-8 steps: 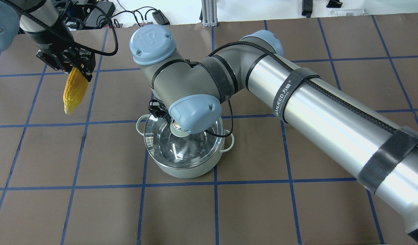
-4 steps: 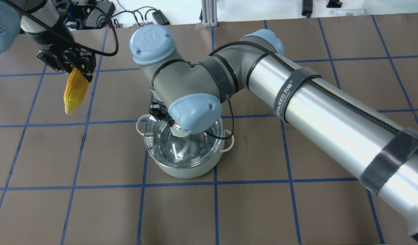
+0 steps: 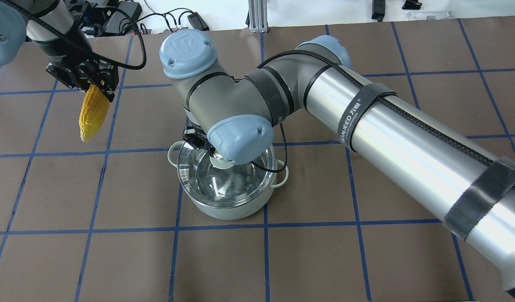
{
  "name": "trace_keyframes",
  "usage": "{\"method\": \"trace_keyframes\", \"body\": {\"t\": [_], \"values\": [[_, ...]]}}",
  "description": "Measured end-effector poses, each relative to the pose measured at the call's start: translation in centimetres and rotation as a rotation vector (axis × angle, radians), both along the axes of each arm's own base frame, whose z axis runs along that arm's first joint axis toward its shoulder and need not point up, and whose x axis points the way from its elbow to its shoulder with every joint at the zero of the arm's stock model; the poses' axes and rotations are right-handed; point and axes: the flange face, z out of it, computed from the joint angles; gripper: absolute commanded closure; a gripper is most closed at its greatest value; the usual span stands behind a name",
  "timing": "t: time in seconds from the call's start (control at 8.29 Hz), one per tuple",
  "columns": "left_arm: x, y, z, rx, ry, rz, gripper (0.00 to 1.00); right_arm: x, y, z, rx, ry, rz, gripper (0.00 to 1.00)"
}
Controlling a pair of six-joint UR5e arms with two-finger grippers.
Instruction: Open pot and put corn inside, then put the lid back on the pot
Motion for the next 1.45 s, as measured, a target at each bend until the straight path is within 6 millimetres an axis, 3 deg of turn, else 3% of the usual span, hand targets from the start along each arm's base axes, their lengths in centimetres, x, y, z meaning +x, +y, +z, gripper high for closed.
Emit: {"method": "trace_keyframes", "body": {"t": [0.6, 0.84, 1.21, 1.45], "values": [[0.0, -0.1, 0.1, 0.001, -0.003, -0.003, 1.0, 0.0, -0.1, 0.4, 0.0, -0.01, -0.011, 0.67], [-0.2, -0.1, 0.2, -0.002, 0.003, -0.003, 1.0, -1.5, -0.6, 3.0, -0.034, -0.031, -0.023, 0.67], [-1.7, 0.2, 0.4, -0.006, 0.015, 0.001, 1.0, -7.2, -1.3, 8.6, -0.056, -0.042, -0.053, 0.67], [-6.1, 0.9, 0.1, -0.005, 0.021, 0.033, 1.0, -12.0, -2.2, 12.0, -0.079, -0.056, -0.08, 0.68]]}}
